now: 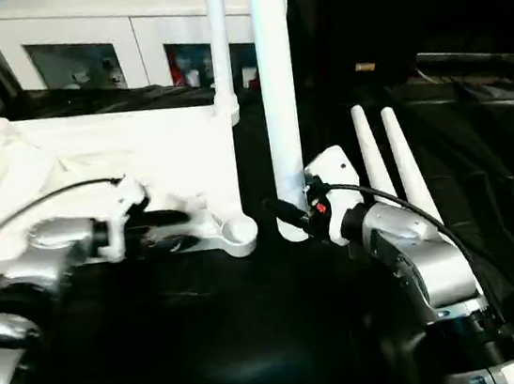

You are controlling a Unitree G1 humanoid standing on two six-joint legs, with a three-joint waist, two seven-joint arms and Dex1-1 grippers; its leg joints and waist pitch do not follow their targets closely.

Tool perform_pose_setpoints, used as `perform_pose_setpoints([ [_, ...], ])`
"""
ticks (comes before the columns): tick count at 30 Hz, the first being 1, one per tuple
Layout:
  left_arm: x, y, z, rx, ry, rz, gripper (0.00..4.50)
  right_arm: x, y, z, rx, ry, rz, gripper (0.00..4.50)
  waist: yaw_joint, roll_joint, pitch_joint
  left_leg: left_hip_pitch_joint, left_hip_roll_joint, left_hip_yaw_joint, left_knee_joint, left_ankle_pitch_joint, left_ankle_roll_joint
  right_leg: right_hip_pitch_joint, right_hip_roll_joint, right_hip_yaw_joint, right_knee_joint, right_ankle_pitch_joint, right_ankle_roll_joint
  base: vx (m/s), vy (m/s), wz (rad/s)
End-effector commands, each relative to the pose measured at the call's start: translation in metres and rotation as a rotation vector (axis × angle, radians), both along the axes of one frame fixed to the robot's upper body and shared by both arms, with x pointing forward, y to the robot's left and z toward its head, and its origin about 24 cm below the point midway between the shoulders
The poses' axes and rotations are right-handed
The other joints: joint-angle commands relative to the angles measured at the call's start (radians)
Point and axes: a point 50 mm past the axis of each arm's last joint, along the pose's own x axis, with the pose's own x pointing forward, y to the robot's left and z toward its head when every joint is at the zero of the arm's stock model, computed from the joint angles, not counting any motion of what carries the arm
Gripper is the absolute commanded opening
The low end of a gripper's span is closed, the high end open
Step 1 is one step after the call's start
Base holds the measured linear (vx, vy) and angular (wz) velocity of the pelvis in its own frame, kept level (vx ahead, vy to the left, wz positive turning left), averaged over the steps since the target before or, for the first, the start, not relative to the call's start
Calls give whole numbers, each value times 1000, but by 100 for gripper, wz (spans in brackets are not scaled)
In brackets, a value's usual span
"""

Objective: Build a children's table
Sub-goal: Pick table leg

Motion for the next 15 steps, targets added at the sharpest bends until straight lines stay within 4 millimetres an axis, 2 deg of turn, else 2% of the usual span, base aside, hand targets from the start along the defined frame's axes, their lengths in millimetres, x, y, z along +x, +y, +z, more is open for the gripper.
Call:
perform_pose_setpoints([
  [1,1,-1,-1,76,-22,-30,337,-2,-1,2,-15,-18,8,195,-5,13,-70,29,94,-38,-90,-180,-28,43,-119,61,-73,9,-249,0,0,0],
  [4,4,0,1,122,-71,-19,298,-4,-1,2,-15,-19,13,195,-4,14,-72,28,93,-39,-87,-166,-23,45,-119,60,-70,46,-256,0,0,0],
  [5,5,0,1,129,-78,-18,303,-5,-1,2,-15,-20,13,195,-5,13,-73,28,93,-39,-87,-162,-22,47,-120,60,-68,56,-258,0,0,0],
  [6,5,0,1,136,-80,-16,303,-5,-1,2,-15,-20,14,195,-4,16,-72,29,93,-39,-86,-163,-21,45,-119,60,-69,56,-259,0,0,0],
  [7,5,0,1,137,-81,-16,284,-5,-1,1,-15,-20,14,195,-5,15,-72,28,93,-39,-87,-166,-22,46,-119,60,-70,55,-259,0,0,0],
  [8,7,0,3,132,-83,-9,284,-6,-1,1,-15,-20,14,195,-6,19,-72,29,93,-39,-87,-172,-25,45,-118,59,-69,54,-265,0,0,0],
  [9,7,0,3,126,-77,-8,264,-7,0,1,-15,-20,14,195,-6,18,-72,30,93,-38,-87,-175,-26,44,-117,59,-69,52,-266,0,0,0],
  [12,7,-1,5,92,-57,-16,258,-9,-2,1,-16,-19,14,195,-6,21,-71,30,93,-38,-87,-179,-30,44,-118,60,-69,54,-273,0,0,0],
  [14,7,-1,5,83,-56,-17,230,-9,-2,1,-16,-19,14,195,-6,18,-72,30,93,-38,-86,-173,-24,47,-118,60,-68,65,-274,0,0,0],
  [15,7,-1,6,74,-55,-19,230,-10,-2,1,-18,-18,13,195,-6,20,-72,29,93,-38,-86,-171,-24,47,-118,60,-67,68,-274,0,0,0],
])
